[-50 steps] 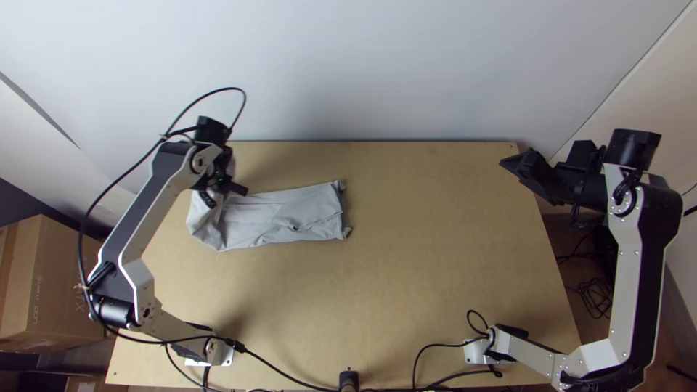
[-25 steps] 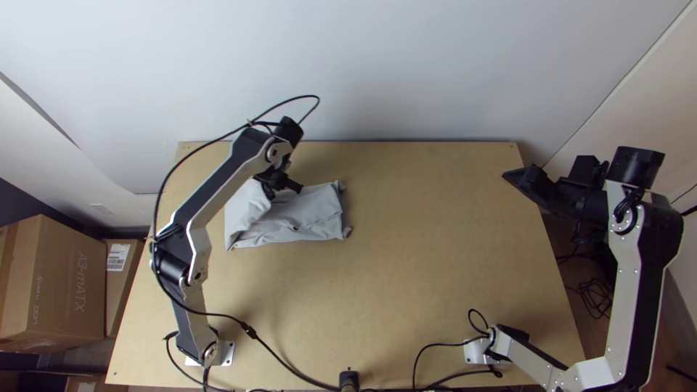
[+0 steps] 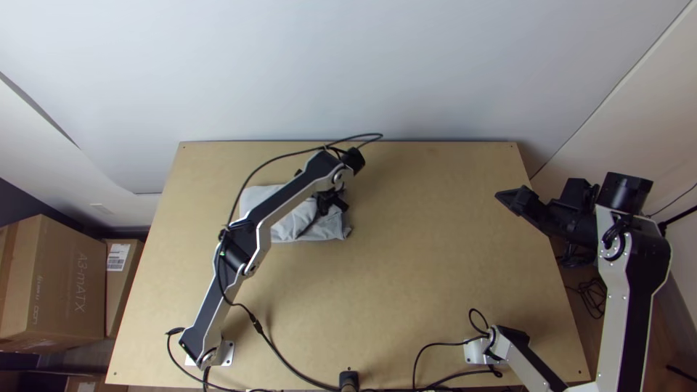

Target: Fold the t-shirt

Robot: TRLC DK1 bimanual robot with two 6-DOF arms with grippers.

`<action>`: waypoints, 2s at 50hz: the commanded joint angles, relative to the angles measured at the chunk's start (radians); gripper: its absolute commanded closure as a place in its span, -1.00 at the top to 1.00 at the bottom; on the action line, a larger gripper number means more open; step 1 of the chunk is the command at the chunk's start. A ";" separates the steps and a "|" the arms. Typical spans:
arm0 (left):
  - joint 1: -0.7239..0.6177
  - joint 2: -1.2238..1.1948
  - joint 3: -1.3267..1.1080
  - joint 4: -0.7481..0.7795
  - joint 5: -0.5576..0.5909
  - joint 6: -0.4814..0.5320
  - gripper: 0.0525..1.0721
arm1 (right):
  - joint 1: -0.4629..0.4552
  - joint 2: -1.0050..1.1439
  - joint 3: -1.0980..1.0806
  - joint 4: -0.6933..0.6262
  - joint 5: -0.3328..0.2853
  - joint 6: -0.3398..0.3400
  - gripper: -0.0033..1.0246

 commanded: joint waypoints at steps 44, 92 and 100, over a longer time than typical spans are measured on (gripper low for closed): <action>0.261 -0.671 -0.015 0.221 0.191 -0.094 0.91 | 0.861 0.444 0.171 0.166 0.303 0.095 0.93; 1.054 -1.055 -0.300 0.193 0.467 0.155 0.91 | 1.188 1.362 0.858 0.539 0.447 0.044 0.93; 1.057 -1.035 -0.303 0.202 0.490 0.155 0.91 | 1.146 1.385 0.835 0.438 0.413 0.100 0.93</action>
